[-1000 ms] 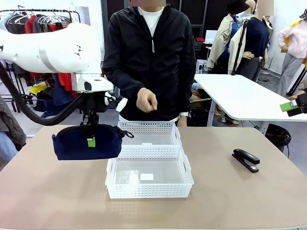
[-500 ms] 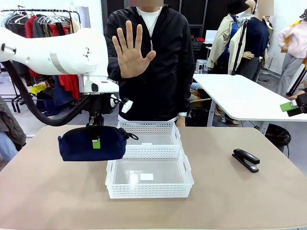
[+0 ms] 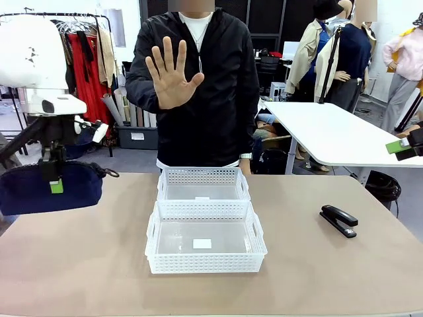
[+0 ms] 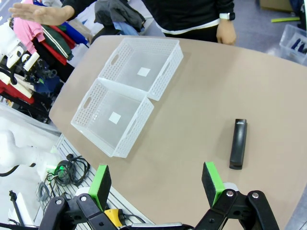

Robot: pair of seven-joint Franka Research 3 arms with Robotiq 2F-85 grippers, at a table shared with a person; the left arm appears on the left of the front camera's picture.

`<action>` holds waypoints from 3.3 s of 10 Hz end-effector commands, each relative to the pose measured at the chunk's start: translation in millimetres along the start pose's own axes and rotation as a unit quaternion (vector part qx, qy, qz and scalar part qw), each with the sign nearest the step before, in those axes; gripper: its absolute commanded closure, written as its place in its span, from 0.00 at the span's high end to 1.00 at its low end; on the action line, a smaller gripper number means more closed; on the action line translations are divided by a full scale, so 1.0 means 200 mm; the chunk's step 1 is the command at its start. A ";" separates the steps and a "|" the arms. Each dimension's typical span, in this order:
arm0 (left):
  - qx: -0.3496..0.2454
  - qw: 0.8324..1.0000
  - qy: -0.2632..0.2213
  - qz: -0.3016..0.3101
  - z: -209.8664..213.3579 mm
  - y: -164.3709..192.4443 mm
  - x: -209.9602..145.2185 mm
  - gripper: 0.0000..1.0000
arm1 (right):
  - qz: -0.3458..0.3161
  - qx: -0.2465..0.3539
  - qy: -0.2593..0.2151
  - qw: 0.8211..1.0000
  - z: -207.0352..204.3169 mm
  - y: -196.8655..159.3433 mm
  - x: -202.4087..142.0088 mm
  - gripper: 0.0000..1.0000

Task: Distribute items into two baskets.
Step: Move the picked Pencil pouch towards the Organizing basket indicated by the person, stopping as directed, then place the picked Pencil pouch into the Organizing basket as instructed by the person.

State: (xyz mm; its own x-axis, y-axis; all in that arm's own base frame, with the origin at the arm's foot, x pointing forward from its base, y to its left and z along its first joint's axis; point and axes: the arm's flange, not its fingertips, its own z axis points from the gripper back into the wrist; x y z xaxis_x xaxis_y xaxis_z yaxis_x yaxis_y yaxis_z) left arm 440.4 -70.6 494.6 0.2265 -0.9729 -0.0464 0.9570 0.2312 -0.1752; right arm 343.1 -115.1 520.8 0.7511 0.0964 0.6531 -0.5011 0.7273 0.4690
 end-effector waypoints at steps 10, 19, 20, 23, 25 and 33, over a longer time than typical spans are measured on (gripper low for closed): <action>0.000 1.000 0.000 0.000 0.00 0.00 0.00 0.00 | 0.008 0.002 -0.002 1.000 0.00 0.00 0.01 1.00; 0.000 1.000 0.000 0.000 0.00 0.00 0.00 0.00 | 0.008 0.002 -0.002 1.000 0.00 0.00 0.01 1.00; 0.000 1.000 0.000 0.000 0.00 0.00 0.00 0.00 | 0.008 0.002 -0.002 1.000 0.00 0.00 0.01 1.00; -0.003 1.000 0.000 -0.002 -0.01 0.01 0.02 0.00 | 0.008 0.002 -0.002 1.000 0.00 0.00 0.01 1.00; 0.004 1.000 -0.022 -0.015 0.04 0.11 0.10 0.00 | 0.008 0.002 -0.002 1.000 0.00 0.00 0.01 1.00; 0.044 0.998 -0.005 -0.047 0.20 0.31 0.68 0.00 | 0.008 0.002 -0.002 1.000 0.00 0.00 0.01 1.00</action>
State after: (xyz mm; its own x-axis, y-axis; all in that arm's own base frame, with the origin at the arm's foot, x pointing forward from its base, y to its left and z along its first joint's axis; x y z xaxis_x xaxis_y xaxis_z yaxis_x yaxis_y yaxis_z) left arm 530.5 -186.8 508.4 0.1263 -0.9920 -0.0044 0.9868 0.1261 -0.1016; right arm 343.2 -115.2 521.2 0.7507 0.0968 0.6535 -0.5015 0.7274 0.4683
